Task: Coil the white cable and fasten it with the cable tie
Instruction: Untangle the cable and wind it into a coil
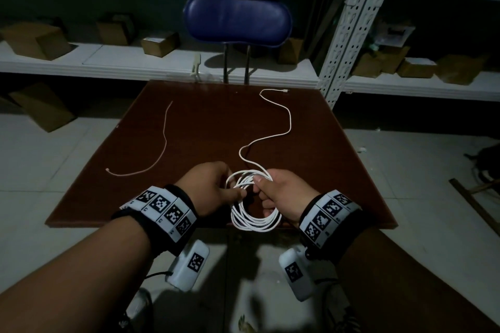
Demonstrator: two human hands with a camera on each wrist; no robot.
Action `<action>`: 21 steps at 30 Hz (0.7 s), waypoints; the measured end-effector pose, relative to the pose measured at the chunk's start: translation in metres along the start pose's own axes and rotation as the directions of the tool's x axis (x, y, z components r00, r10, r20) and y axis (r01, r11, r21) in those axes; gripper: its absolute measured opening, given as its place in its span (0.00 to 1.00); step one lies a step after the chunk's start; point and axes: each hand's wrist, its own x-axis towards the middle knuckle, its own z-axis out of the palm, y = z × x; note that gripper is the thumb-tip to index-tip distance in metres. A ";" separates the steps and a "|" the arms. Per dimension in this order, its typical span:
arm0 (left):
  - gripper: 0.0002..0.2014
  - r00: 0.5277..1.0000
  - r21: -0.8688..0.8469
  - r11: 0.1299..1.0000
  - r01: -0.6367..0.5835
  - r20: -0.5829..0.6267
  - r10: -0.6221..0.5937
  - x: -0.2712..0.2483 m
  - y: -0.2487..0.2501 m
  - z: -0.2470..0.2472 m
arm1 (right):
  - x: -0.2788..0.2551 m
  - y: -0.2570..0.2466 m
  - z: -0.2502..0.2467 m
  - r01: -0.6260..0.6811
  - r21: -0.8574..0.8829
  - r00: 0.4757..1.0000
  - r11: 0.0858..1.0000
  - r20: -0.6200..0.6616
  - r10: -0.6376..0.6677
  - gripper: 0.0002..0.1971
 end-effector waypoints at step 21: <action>0.10 0.993 -0.129 0.985 -0.117 -0.028 0.114 0.004 -0.009 0.007 | -0.002 -0.005 -0.003 0.141 -0.181 0.986 0.973 -0.064 -0.155 0.13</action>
